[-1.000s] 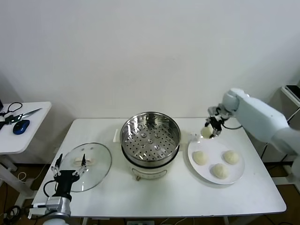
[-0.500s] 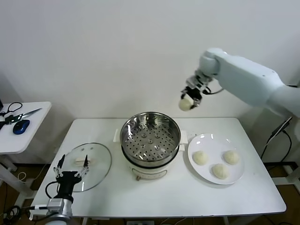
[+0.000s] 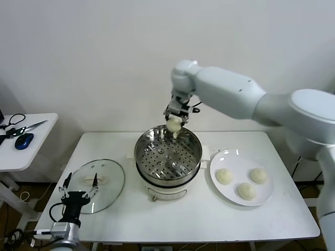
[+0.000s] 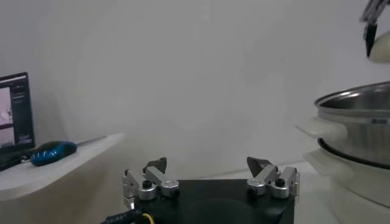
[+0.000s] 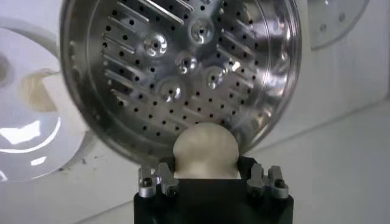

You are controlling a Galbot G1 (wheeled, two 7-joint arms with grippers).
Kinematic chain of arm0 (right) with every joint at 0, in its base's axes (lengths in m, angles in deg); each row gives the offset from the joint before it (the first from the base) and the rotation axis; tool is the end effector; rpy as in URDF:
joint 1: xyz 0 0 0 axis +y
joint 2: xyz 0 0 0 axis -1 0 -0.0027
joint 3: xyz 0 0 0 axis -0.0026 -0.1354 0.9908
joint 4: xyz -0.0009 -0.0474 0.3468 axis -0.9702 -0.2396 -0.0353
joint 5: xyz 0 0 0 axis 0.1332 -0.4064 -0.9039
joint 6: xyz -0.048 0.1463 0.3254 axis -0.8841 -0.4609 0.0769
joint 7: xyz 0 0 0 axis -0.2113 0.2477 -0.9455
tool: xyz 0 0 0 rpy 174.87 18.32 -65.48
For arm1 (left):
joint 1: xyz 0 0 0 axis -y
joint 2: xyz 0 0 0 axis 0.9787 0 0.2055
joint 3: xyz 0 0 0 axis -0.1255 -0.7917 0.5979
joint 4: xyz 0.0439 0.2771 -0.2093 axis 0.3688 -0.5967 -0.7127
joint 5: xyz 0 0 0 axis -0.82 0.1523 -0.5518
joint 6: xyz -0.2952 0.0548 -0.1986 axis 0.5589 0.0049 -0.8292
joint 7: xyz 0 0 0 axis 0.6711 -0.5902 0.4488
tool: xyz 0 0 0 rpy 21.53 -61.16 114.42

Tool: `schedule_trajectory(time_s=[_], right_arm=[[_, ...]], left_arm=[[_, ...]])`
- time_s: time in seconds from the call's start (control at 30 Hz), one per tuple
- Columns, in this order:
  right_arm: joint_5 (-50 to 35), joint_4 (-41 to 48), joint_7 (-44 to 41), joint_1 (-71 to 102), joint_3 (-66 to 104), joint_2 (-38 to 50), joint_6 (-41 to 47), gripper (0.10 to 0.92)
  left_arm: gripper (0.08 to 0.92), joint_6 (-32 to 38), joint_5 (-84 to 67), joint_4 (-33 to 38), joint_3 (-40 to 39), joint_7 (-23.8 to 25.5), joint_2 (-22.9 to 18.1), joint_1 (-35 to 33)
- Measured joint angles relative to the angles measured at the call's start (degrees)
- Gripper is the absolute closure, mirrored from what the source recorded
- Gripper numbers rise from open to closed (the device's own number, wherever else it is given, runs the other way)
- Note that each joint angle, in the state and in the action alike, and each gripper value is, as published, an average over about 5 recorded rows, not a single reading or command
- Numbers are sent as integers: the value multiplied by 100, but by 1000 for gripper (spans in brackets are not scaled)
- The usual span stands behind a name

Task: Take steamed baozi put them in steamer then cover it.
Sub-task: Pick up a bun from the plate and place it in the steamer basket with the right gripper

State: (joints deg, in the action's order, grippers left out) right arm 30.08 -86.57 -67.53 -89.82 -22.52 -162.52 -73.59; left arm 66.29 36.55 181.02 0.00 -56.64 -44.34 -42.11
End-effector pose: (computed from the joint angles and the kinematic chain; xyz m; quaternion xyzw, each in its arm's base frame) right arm 0.6030 0.1884 -0.0433 0.5994 -0.1286 0.7883 0.0528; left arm 0.1786 0.1017 -0.3436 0.0635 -0.9919 -0.1039 0.0369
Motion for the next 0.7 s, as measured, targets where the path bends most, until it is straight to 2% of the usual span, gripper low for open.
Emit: schedule_trajectory(time_s=[0.5, 0.6, 0.7], right_arm=[[853, -38, 78, 684, 95, -188, -277, 351], [923, -49, 102, 730, 97, -180, -294, 338], [954, -68, 123, 748, 114, -161, -300, 290]], left_arm=[[177, 16, -86, -1, 20, -49, 19, -105], [177, 18, -90, 12, 26, -65, 19, -117], [177, 19, -90, 13, 27, -70, 18, -122]])
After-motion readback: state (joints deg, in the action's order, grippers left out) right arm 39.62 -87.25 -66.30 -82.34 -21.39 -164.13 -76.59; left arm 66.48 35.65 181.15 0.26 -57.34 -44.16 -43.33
